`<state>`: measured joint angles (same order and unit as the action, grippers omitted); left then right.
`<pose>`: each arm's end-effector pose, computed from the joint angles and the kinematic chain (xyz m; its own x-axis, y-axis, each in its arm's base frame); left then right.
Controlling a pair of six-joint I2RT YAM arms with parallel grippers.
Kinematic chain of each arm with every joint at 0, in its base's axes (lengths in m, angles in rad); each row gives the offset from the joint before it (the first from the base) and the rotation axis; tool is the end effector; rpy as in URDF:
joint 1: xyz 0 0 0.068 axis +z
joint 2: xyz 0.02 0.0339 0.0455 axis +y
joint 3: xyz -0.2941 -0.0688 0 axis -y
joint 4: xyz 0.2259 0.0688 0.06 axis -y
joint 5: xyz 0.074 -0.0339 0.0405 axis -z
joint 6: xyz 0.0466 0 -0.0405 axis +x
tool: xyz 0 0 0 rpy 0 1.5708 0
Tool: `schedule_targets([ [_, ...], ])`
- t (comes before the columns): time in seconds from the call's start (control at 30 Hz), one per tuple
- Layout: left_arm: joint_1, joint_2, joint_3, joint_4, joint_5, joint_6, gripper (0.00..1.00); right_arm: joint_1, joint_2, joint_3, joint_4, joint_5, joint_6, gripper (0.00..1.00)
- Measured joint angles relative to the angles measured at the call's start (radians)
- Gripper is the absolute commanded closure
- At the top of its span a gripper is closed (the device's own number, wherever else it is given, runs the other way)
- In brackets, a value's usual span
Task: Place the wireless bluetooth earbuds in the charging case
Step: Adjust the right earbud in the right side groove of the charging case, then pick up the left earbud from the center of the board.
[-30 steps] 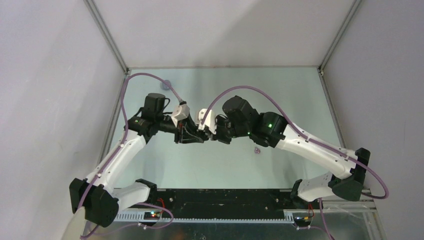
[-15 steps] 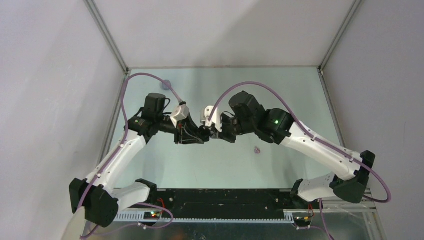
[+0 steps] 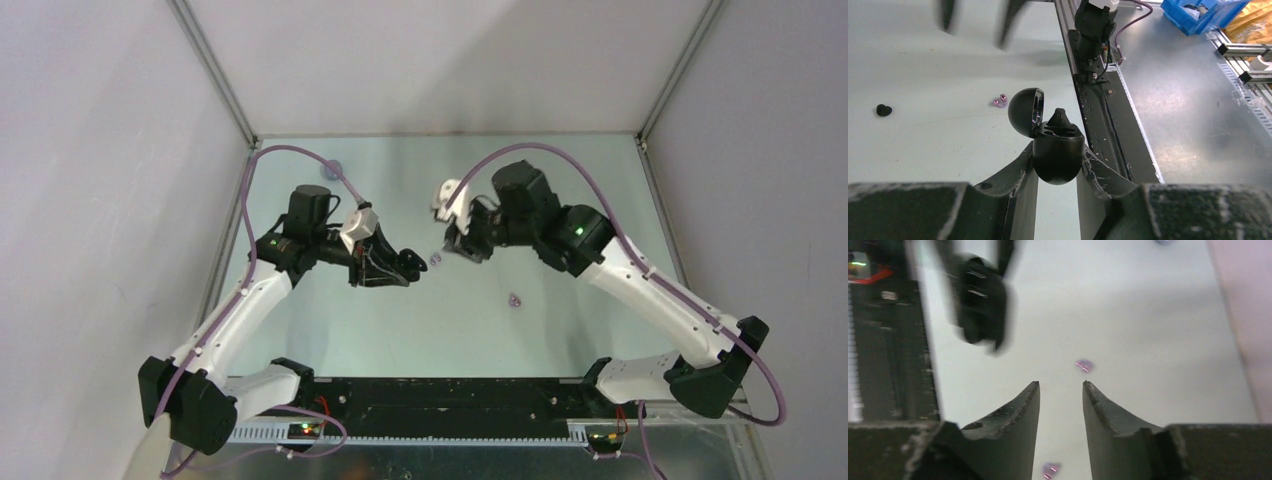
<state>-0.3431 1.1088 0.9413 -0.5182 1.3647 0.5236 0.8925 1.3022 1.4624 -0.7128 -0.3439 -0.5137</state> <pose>0.1601 -0.1056 0.3454 -0.1253 0.1534 -0.9802 0.9756 -0.1603 -0.1498 0.1482 0.2090 0.4305 0.1619 -0.5364 -0.8283 -0.9571 0.1190 -0.2641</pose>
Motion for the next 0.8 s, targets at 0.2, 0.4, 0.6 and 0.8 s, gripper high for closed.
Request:
schedule_targets([
  [0.2, -0.002, -0.005, 0.0, 0.064, 0.0, -0.044, 1.0, -0.281, 0.016, -0.044, 0.081, 0.086, -0.009, 0.53],
  [0.4, -0.004, -0.012, 0.0, 0.092, 0.0, -0.063, 1.0, -0.445, 0.267, -0.004, 0.119, 0.19, 0.027, 0.7],
  [0.6, -0.02, -0.012, 0.0, 0.106, -0.001, -0.072, 1.0, -0.533, 0.613, 0.137, 0.089, 0.282, 0.118, 0.76],
  [0.8, -0.032, -0.01, 0.0, 0.117, -0.003, -0.079, 1.0, -0.595, 0.802, 0.307, 0.021, 0.311, 0.182, 0.76],
])
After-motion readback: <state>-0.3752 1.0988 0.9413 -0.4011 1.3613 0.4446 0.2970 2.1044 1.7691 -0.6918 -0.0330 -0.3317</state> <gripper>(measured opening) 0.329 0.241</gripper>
